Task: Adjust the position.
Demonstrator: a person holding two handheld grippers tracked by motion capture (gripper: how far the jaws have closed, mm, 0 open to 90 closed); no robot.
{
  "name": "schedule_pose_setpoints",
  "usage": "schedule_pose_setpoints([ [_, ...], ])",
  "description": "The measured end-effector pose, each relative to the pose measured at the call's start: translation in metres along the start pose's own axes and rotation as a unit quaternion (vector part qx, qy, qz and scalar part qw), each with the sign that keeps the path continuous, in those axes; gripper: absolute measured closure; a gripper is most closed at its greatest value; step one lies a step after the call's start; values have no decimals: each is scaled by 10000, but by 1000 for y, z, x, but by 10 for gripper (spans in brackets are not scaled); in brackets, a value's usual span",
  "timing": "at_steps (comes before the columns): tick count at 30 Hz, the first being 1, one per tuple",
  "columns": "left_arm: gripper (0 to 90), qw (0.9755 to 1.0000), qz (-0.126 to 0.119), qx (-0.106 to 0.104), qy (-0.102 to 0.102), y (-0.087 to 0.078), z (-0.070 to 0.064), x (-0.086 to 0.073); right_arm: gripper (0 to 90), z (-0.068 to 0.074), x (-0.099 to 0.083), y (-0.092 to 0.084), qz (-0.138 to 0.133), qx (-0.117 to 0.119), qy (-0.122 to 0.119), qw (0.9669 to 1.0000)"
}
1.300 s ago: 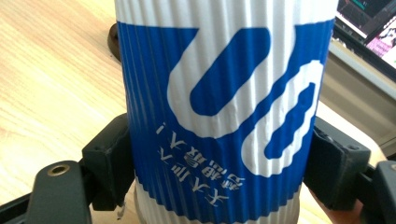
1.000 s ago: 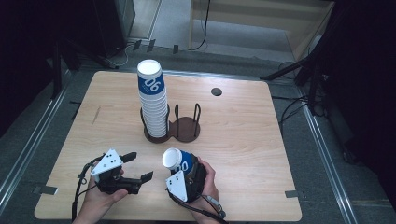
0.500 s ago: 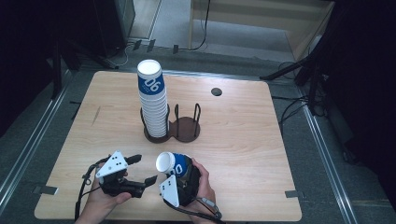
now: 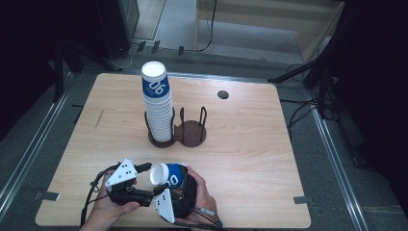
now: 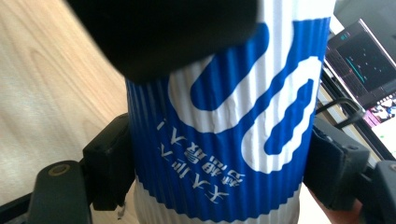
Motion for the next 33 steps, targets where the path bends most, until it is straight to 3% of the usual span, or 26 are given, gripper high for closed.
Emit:
schedule_pose_setpoints([
  [6,158,9998,9,-213,5,0,-4,0,206,6,4,-2,-147,149,-64,9998],
  [9,224,9996,22,-285,42,0,-6,0,205,7,5,-4,-248,211,-69,9994],
  [10,236,9993,17,-359,49,0,-7,-1,204,10,8,-7,-391,387,-11,9985],
  [18,265,9981,-81,-611,-34,-3,-5,0,156,11,11,-9,-479,545,180,9972],
  [24,273,9986,-247,-467,-90,-8,3,3,129,8,11,-10,-410,711,371,9959],
  [26,274,9990,-275,-331,-106,-10,7,3,126,7,12,-11,-427,710,425,9957],
  [33,276,9985,-391,-219,-304,-15,18,4,94,0,14,-15,-500,704,640,9942],
])
Point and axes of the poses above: each handheld gripper's, and its own axes: y roughly forward along the jaws, x roughly out of its top, z roughly to its left, the point moved 7 cm from there along y, roughly forward along the jaws, and after that the axes turned 1 degree about -x, right-handed, at the moved point
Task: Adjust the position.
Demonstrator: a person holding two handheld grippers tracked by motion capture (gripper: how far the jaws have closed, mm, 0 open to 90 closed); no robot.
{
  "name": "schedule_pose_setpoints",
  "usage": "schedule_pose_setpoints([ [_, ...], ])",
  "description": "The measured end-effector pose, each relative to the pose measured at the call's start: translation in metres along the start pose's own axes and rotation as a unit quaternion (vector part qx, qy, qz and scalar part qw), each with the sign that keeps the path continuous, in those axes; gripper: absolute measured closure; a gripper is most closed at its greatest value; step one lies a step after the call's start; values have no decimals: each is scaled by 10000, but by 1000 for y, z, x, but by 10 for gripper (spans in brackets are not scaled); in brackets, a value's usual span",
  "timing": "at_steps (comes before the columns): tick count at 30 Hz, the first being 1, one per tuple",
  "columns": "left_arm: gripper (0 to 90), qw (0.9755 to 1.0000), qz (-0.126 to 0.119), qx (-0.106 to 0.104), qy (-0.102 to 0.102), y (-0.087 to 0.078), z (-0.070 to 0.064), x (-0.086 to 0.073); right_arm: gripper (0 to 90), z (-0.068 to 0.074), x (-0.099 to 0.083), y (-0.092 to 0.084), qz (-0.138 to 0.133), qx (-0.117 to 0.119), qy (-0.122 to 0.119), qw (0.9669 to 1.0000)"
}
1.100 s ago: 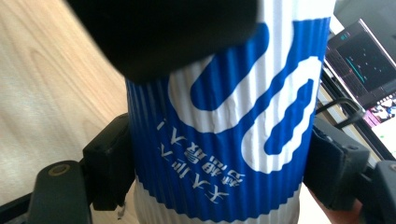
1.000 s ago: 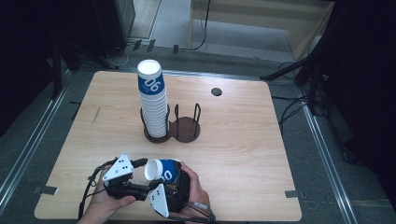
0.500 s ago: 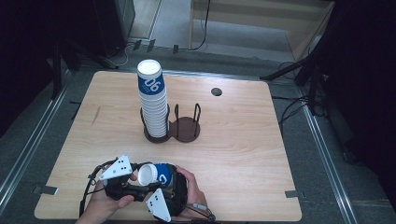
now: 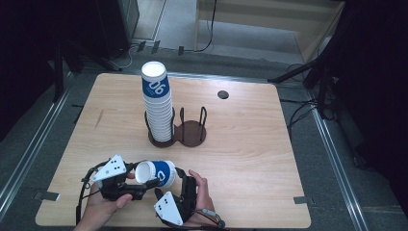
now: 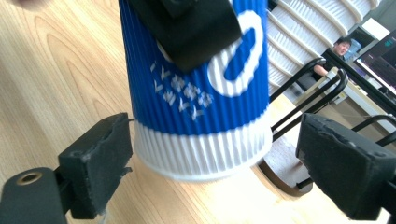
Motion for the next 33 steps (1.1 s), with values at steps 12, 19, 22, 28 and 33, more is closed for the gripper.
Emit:
schedule_pose_setpoints([
  [12,273,9971,-547,478,-241,-9,18,5,44,-6,-5,0,174,132,613,9979],
  [19,273,9942,-835,616,-275,-8,22,5,55,-17,-7,1,181,-75,1012,9947],
  [22,273,9936,-921,587,-270,-7,22,5,61,-19,-9,2,232,-176,1126,9932],
  [28,273,9911,-1166,549,-345,-5,23,5,106,-24,-15,4,367,-287,1504,9875],
  [33,273,9890,-1309,601,-338,-5,24,5,127,-33,-18,5,431,-436,2000,9779],
])
Point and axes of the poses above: each handheld gripper's, and its own axes: y roughly forward along the jaws, x roughly out of its top, z roughly to its left, the point moved 7 cm from there along y, roughly forward along the jaws, and after that the axes turned 1 degree about -x, right-handed, at the moved point
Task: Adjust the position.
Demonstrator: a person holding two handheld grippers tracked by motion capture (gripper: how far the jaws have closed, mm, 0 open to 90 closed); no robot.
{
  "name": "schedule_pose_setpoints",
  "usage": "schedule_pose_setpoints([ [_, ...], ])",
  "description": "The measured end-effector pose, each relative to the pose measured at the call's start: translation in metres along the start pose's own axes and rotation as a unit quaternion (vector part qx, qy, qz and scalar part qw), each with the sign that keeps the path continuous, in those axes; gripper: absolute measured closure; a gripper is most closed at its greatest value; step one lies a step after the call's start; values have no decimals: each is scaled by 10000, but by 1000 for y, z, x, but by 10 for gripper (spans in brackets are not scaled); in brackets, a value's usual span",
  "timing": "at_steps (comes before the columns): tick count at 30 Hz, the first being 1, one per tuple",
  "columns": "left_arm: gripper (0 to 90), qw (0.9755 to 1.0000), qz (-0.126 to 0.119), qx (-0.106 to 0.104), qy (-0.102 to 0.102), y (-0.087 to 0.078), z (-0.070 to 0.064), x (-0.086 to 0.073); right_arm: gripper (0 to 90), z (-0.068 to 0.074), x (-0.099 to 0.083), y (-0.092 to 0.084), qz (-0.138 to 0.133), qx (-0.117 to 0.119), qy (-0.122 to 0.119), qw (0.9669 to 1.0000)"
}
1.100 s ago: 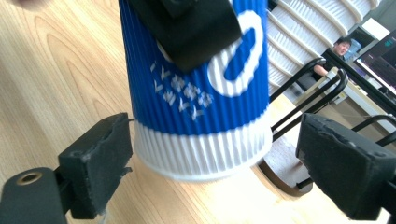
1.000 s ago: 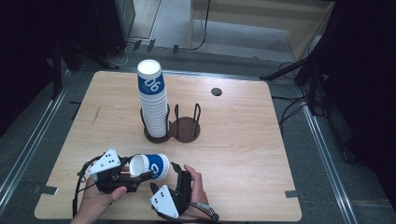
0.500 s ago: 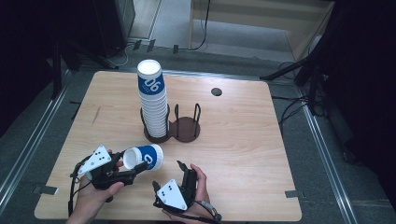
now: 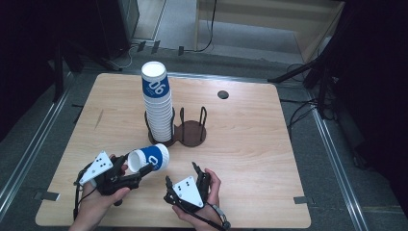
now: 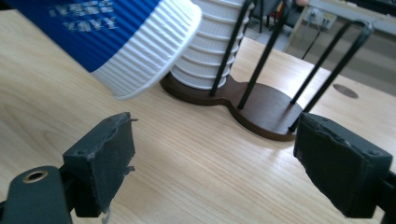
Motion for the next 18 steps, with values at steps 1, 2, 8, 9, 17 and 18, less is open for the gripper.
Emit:
schedule_pose_setpoints([
  [1,273,10000,-15,1,14,0,0,0,127,0,0,0,0,0,0,10000],
  [2,273,10000,-34,-5,34,0,0,0,129,-1,0,0,3,-10,44,10000],
  [8,273,9999,-68,51,57,2,0,-2,136,-4,-2,1,147,-47,413,9990],
  [9,273,9999,-87,60,53,3,0,-2,140,-4,-1,1,180,-27,492,9986],
  [17,273,9997,-176,136,54,4,2,-3,34,4,6,-5,392,202,1075,9932],
  [18,273,9996,-225,168,54,4,3,-3,35,3,10,-6,412,246,1307,9903],
])
Point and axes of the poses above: each handheld gripper's, and its own axes: y roughly forward along the jaws, x roughly out of its top, z roughly to its left, the point moved 7 cm from there along y, roughly forward along the jaws, and after that the axes turned 1 degree about -x, right-handed, at the moved point
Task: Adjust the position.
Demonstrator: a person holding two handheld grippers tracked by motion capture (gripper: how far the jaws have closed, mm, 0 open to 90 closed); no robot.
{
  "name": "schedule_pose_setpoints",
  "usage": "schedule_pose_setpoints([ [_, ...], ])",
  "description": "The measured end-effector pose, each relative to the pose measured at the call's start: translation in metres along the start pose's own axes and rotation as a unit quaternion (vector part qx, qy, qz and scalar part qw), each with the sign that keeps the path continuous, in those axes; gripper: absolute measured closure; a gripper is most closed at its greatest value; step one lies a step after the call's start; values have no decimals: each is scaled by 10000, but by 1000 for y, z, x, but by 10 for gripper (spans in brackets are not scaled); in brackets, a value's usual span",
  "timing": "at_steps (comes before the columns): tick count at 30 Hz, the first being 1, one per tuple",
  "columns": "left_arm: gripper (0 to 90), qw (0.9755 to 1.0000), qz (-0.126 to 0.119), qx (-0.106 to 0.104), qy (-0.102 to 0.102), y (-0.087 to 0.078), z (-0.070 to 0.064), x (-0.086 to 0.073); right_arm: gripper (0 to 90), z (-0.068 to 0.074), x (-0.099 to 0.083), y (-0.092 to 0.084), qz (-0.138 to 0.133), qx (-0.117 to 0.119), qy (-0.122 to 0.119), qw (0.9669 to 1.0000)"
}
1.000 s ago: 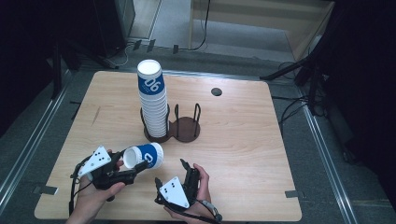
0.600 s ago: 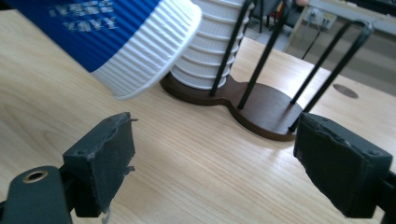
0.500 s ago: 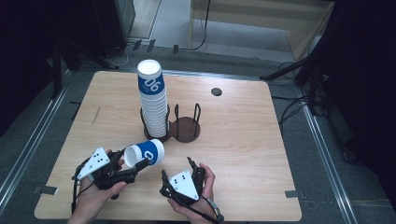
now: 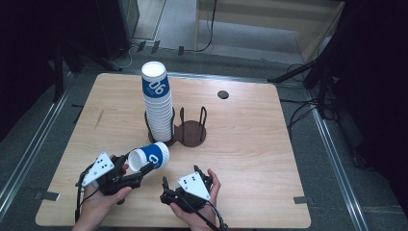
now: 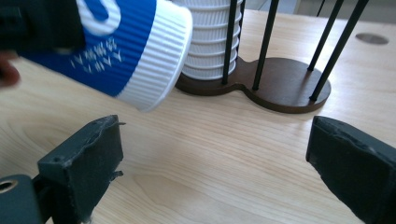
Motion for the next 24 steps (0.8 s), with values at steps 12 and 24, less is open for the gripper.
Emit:
schedule_pose_setpoints([
  [12,274,9998,-170,118,8,0,4,3,61,-3,28,-2,-164,113,1368,9904],
  [24,274,9997,-218,95,114,4,-2,3,64,4,35,2,-215,197,2877,9573],
])
Point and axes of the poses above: each handheld gripper's, and its own axes: y roughly forward along the jaws, x roughly out of its top, z roughly to its left, the point moved 7 cm from there along y, roughly forward along the jaws, and after that the axes turned 1 degree about -x, right-handed, at the moved point
